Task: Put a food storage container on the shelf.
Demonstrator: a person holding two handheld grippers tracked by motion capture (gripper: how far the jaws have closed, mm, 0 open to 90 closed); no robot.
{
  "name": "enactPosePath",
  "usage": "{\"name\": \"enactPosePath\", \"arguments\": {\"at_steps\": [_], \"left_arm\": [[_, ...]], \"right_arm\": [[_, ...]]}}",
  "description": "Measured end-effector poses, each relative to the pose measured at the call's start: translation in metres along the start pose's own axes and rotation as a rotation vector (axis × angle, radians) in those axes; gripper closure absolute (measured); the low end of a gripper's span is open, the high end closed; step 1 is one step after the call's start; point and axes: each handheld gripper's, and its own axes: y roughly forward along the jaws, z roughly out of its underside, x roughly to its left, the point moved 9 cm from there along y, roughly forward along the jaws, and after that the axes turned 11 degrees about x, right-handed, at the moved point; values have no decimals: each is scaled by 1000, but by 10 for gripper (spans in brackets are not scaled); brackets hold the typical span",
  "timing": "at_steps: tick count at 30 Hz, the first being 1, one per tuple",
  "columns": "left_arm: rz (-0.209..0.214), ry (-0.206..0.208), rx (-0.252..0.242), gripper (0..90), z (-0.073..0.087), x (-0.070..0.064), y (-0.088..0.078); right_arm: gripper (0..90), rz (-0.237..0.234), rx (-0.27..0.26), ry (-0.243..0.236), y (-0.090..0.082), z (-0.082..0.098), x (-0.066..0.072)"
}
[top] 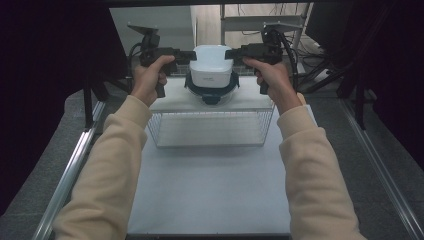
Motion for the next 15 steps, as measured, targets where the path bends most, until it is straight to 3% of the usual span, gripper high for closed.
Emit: {"name": "enactPosePath", "arguments": {"at_steps": [1,2,3,4,6,7,9,10,12,13,15], "left_arm": [[-38,31,-21,476,0,-1,-5],[-38,31,-21,437,0,-1,-5],[-70,75,-37,399,3,-4,-12],[-70,75,-37,377,3,-4,-12],[-116,160,-58,339,18,-11,-30],[-116,160,-58,326,18,-11,-30],[-129,212,-66,301,39,-14,-43],[-129,212,-66,292,39,-14,-43],[-141,238,-62,272,61,-13,-50],[-144,248,-57,272,72,-13,-53],[-158,276,-58,263,91,-13,-59]], "right_arm": [[369,5,-19,-10,-3,0,2],[369,5,-19,-10,-3,0,2],[320,7,-76,-62,-14,1,10],[312,8,-89,-85,-18,3,13],[301,32,-113,-157,-32,13,19],[301,32,-113,-157,-32,13,19],[284,58,-116,-239,-46,36,22],[279,70,-120,-255,-49,42,22],[266,70,-123,-308,-57,63,20],[266,70,-123,-308,-57,63,20],[260,73,-124,-340,-62,81,15]]}}
